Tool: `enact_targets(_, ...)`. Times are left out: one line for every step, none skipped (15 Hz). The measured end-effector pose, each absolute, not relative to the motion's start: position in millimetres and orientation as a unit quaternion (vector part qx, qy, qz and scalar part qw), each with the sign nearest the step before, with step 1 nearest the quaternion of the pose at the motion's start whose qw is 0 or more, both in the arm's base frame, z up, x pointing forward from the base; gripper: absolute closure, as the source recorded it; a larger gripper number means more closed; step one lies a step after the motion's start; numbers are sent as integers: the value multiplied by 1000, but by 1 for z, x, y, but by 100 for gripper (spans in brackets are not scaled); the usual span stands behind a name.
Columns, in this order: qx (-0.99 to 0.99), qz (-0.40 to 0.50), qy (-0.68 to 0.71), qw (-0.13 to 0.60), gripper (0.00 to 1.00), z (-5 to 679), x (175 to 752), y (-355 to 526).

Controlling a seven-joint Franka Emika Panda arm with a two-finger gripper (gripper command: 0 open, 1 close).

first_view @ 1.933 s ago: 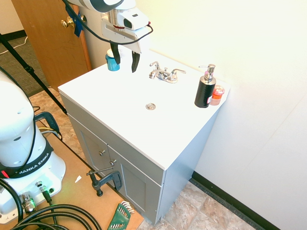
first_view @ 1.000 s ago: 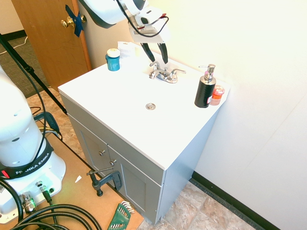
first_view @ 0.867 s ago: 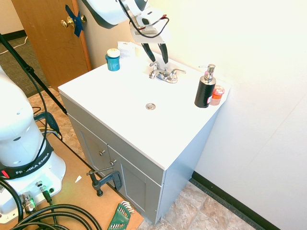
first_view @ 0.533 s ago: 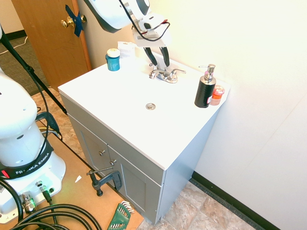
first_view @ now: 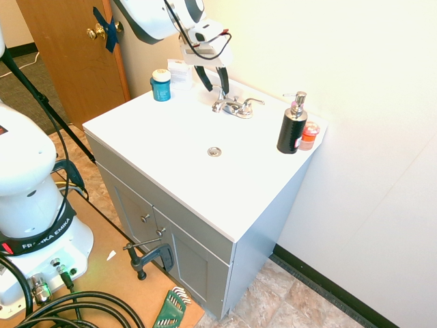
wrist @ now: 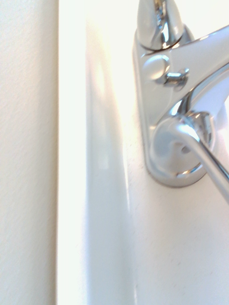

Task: Turn off the hot water

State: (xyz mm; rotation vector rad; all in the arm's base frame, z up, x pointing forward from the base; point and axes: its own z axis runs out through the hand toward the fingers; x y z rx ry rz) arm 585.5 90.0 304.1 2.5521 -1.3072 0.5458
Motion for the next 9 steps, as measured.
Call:
enact_targets(869,188,-445,109,0,304,594,95)
enact_targets(868,184,-447,112,0,303,600,97)
enact_targets(868,179,-449,114,0,302,602,97)
enact_targets(868,173,-451,110,0,304,602,97)
enact_targets(871,166,-451,102,0,309,601,96)
enact_targets(876,158,-446,92,0,318,596,96)
enact_targets(883,142,-440,80,0,328,586,94)
enact_targets(892,119,-432,65,0,336,569,91)
enact_targets(899,95,-425,46,0,345,550,86)
